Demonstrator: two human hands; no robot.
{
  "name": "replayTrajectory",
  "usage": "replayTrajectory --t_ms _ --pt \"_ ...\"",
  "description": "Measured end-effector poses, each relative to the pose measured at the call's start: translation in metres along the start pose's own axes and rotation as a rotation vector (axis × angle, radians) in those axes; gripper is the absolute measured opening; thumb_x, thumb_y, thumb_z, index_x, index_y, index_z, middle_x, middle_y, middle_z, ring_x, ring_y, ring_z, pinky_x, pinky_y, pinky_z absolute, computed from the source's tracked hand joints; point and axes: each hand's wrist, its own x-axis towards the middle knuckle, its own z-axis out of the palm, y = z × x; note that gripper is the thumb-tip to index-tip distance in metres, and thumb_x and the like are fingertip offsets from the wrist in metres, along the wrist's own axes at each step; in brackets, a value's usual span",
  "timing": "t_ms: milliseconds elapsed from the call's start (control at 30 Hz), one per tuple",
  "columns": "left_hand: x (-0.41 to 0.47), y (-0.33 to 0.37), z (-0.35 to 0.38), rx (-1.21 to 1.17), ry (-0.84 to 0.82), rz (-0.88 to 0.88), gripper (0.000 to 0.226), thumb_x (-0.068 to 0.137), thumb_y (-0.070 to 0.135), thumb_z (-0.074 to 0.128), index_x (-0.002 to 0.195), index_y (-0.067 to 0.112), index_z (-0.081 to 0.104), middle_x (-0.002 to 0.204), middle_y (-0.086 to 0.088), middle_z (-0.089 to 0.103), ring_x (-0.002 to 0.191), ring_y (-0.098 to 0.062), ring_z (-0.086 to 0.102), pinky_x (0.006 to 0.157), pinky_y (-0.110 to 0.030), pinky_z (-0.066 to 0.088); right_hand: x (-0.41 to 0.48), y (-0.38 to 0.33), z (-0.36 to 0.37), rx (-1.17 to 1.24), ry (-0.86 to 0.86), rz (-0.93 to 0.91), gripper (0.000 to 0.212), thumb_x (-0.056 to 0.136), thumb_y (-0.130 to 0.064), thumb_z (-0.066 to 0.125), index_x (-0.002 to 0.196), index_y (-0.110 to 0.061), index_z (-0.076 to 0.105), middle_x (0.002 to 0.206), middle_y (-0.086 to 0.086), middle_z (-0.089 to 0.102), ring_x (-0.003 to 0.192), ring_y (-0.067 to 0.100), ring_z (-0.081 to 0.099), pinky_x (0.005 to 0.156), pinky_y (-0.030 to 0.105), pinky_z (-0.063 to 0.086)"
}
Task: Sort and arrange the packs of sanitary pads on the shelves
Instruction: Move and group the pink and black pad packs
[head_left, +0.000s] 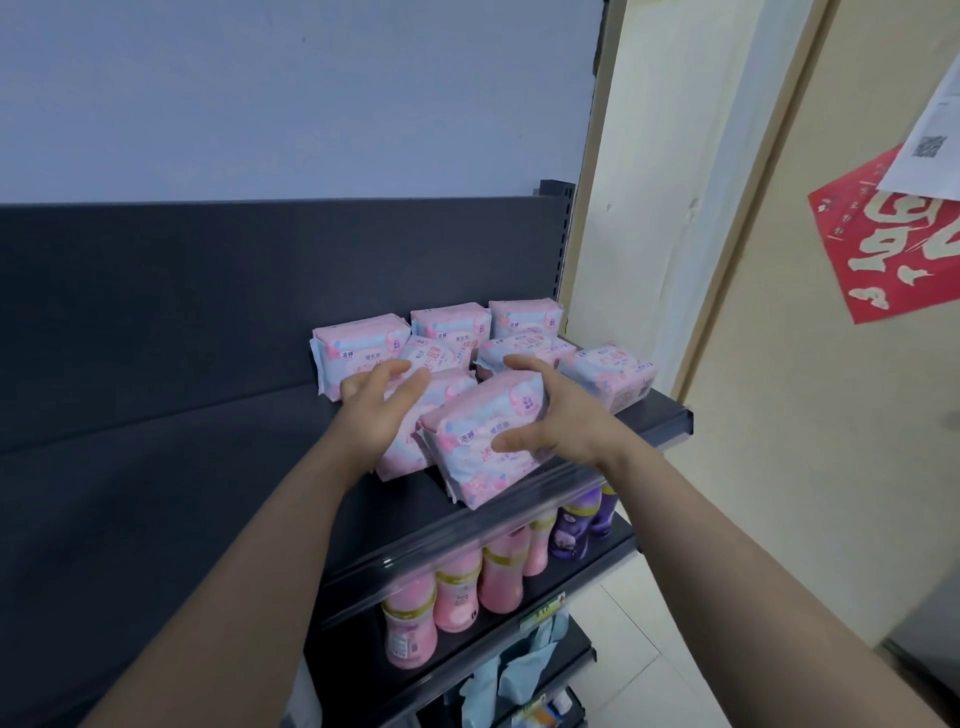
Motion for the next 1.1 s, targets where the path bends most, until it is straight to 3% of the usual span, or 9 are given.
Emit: replayTrajectory --t_ms 133,233,333,433,533,767,933,1033,1100 --pt "-0.011 0.002 -0.010 0.152 -0.162 -0.043 0.108 0.047 0.066 0.080 0.142 0.045 0.035 0.156 0.012 0.001 0.138 -0.015 0.024 0.099 -0.027 0.028 0.013 0.005 0.006 0.075 -0.080 0.019 0.105 0.065 -0.013 0.088 0.147 -0.040 0.028 0.122 -0.005 0.053 0.072 0.009 0.054 0.059 0.020 0.050" --pt "-0.013 -0.001 -0.011 0.283 -0.186 -0.037 0.112 0.054 0.050 0.090 0.145 0.046 0.026 0.157 0.014 -0.009 0.141 -0.020 0.024 0.103 -0.033 0.035 0.024 0.003 0.014 0.073 -0.213 0.032 0.115 0.059 -0.018 0.092 0.151 -0.033 0.023 0.143 -0.016 0.041 0.119 0.006 0.049 0.090 0.021 0.046" --pt "-0.012 -0.004 -0.019 0.281 -0.197 -0.021 0.112 0.049 0.052 0.090 0.143 0.044 0.030 0.153 0.013 0.006 0.133 -0.018 0.034 0.098 -0.030 0.042 0.032 0.002 0.023 0.130 -0.302 0.059 0.121 0.050 -0.022 0.093 0.150 -0.029 0.027 0.145 -0.015 0.042 0.131 0.010 0.044 0.110 0.035 0.039" --pt "-0.019 -0.002 -0.031 0.255 -0.163 0.004 0.102 0.058 0.039 0.092 0.144 0.035 0.037 0.141 0.010 0.022 0.116 -0.008 0.043 0.074 -0.007 0.042 0.037 -0.004 0.030 0.147 -0.344 0.039 0.118 0.050 -0.020 0.092 0.149 -0.028 0.029 0.141 -0.013 0.046 0.130 0.011 0.045 0.110 0.036 0.039" --pt "-0.029 -0.003 -0.046 0.204 -0.097 0.029 0.093 0.061 0.028 0.092 0.140 0.033 0.043 0.133 0.009 0.027 0.101 0.005 0.046 0.058 0.001 0.042 0.040 -0.017 0.039 0.122 -0.359 -0.011 0.112 0.053 -0.021 0.092 0.146 -0.035 0.033 0.138 -0.013 0.048 0.129 0.012 0.045 0.110 0.037 0.038" --pt "-0.078 -0.005 -0.108 0.146 0.066 0.028 0.089 0.059 0.019 0.093 0.134 0.036 0.047 0.130 0.008 0.027 0.104 0.002 0.047 0.062 -0.013 0.053 0.039 -0.070 0.092 0.102 -0.391 -0.127 0.102 0.053 -0.023 0.089 0.136 -0.053 0.039 0.139 -0.021 0.044 0.126 0.011 0.047 0.107 0.037 0.041" --pt "-0.129 -0.015 -0.173 0.114 0.163 0.007 0.080 0.066 0.022 0.089 0.134 0.035 0.049 0.130 0.010 0.029 0.106 -0.002 0.051 0.064 -0.013 0.053 0.025 -0.124 0.151 0.149 -0.474 -0.256 0.084 0.067 -0.002 0.081 0.132 -0.043 0.044 0.122 -0.019 0.059 0.107 0.004 0.061 0.085 0.024 0.053" --pt "-0.172 -0.024 -0.222 0.076 0.249 -0.024 0.058 0.077 0.037 0.076 0.131 0.036 0.054 0.134 0.005 0.043 0.097 -0.009 0.064 0.082 -0.026 0.055 0.013 -0.158 0.195 0.172 -0.576 -0.298 0.081 0.066 0.003 0.079 0.124 -0.044 0.048 0.118 -0.013 0.064 0.106 0.005 0.063 0.081 0.022 0.052" --pt "-0.207 -0.032 -0.258 0.094 0.306 -0.057 0.044 0.088 0.029 0.063 0.131 0.033 0.055 0.115 -0.010 0.066 0.088 -0.011 0.068 0.085 -0.027 0.050 0.000 -0.185 0.232 0.166 -0.631 -0.319 0.087 0.060 -0.005 0.080 0.131 -0.041 0.045 0.119 -0.014 0.063 0.108 0.007 0.062 0.083 0.023 0.052"
